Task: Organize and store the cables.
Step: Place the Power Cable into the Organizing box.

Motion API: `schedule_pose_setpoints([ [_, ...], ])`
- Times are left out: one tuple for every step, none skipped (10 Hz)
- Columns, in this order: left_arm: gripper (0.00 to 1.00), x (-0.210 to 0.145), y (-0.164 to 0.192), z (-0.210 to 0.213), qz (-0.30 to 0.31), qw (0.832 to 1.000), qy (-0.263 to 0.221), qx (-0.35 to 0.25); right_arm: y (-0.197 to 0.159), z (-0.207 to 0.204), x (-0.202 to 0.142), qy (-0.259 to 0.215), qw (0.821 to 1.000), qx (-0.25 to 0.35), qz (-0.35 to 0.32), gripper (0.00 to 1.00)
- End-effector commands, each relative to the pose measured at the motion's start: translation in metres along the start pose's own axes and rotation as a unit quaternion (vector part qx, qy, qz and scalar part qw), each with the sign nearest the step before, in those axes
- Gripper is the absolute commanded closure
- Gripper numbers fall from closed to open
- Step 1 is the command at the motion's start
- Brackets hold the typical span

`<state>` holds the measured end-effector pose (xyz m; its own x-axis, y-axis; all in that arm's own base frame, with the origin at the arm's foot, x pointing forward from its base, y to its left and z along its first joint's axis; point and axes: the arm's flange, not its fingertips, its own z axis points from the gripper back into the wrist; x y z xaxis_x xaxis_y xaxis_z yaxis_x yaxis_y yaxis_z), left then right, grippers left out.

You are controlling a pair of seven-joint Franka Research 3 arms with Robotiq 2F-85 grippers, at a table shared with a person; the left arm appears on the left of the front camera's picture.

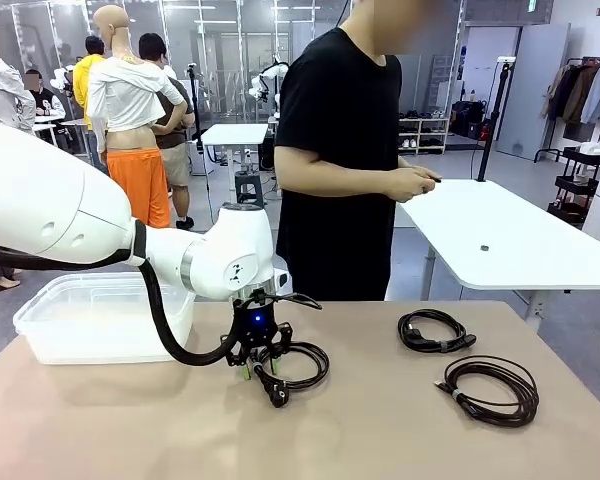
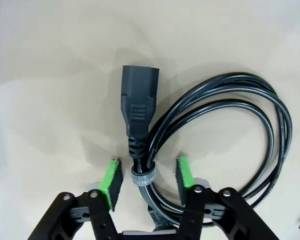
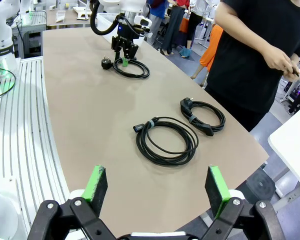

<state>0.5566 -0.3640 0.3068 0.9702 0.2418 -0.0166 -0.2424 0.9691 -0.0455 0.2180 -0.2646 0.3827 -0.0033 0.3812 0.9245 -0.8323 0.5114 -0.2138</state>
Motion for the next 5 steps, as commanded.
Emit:
schedule_pose_setpoints([
  [1.00,-0.006,0.000,0.004,0.003,1.000,0.000,0.005,0.001,0.002,0.000,-0.001,1.000,0.003,0.009,0.00],
  [0.97,-0.007,-0.001,0.006,0.002,1.000,0.002,0.006,0.001,0.002,0.000,-0.001,1.000,0.003,0.009,0.00],
  [1.00,-0.009,0.000,0.010,0.004,1.000,0.003,0.008,0.001,0.002,0.000,-0.001,1.000,0.003,0.009,0.00],
  [1.00,-0.011,0.000,0.015,0.006,1.000,0.001,0.013,0.001,0.002,0.000,-0.001,1.000,0.003,0.009,0.00],
  [1.00,-0.013,0.002,0.024,0.008,1.000,-0.006,0.015,0.001,0.002,0.000,-0.001,1.000,0.003,0.009,0.00],
])
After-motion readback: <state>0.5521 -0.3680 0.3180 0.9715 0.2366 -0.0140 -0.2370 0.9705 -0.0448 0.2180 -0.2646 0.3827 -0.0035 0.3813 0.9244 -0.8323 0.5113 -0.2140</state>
